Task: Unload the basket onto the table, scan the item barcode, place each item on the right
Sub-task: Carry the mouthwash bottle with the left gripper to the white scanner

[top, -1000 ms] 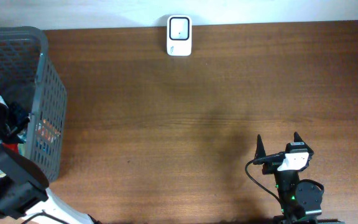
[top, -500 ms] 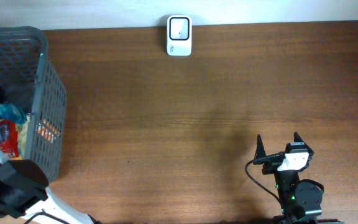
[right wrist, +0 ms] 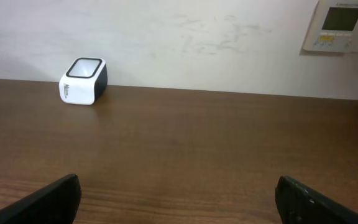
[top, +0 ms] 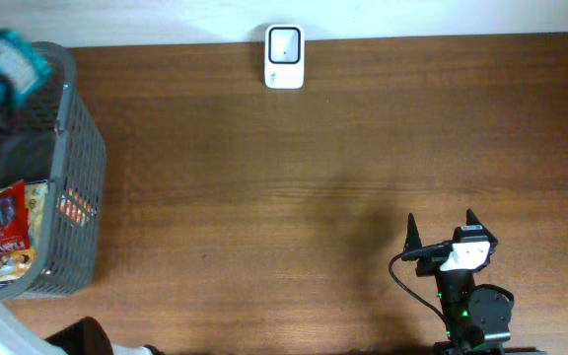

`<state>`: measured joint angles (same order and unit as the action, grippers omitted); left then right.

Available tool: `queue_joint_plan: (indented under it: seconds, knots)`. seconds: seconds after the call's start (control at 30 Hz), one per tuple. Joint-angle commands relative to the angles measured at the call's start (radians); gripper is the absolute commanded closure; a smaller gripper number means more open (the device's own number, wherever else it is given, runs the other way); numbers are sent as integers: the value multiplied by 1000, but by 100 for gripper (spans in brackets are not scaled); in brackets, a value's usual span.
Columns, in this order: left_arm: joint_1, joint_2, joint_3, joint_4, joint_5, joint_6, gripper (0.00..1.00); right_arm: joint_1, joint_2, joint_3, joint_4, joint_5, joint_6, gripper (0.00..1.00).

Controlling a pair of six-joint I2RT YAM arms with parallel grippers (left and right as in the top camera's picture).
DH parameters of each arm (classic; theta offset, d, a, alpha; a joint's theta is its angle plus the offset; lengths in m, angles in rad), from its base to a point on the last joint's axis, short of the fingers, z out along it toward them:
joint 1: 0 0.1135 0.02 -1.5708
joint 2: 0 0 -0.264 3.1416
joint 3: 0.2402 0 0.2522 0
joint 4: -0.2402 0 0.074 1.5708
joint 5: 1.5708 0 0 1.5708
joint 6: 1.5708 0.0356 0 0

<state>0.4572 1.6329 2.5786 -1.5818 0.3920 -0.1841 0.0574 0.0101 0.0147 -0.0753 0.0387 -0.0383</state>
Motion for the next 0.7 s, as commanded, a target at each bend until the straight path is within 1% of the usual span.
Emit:
queue_joint_plan:
  seconds: [0.0,0.03,0.07,0.13,0.23,0.27,0.43,0.5,0.6,0.67]
  knots:
    - [-156,0,18,38,102,-13,66,-6,-6,-9,-4,-2,-6,2]
    - [-204,6,18,49,101,-21,67,-6,-6,-9,-4,-2,-6,2]
    - [-287,26,18,74,101,-38,68,-6,-6,-9,-4,-2,-6,1]
    - [-369,54,18,108,101,-39,68,-6,-6,-9,-4,-2,-6,2]
    - [-546,145,18,187,89,-39,68,-6,-6,-9,-4,-2,-6,2]
    - [-585,177,18,206,71,-39,69,-6,-6,-9,-4,-2,-6,2]
    - [-751,365,18,310,-57,-39,69,-6,-6,-9,-4,-2,-7,2]
    - [-792,435,18,361,-77,-39,69,-6,-6,-9,-4,-2,-6,2]
    - [-853,541,18,419,-164,-39,68,-6,-6,-9,-4,-2,-6,2]
    - [-881,595,18,446,-190,-39,68,-6,-6,-9,-4,-2,-6,2]
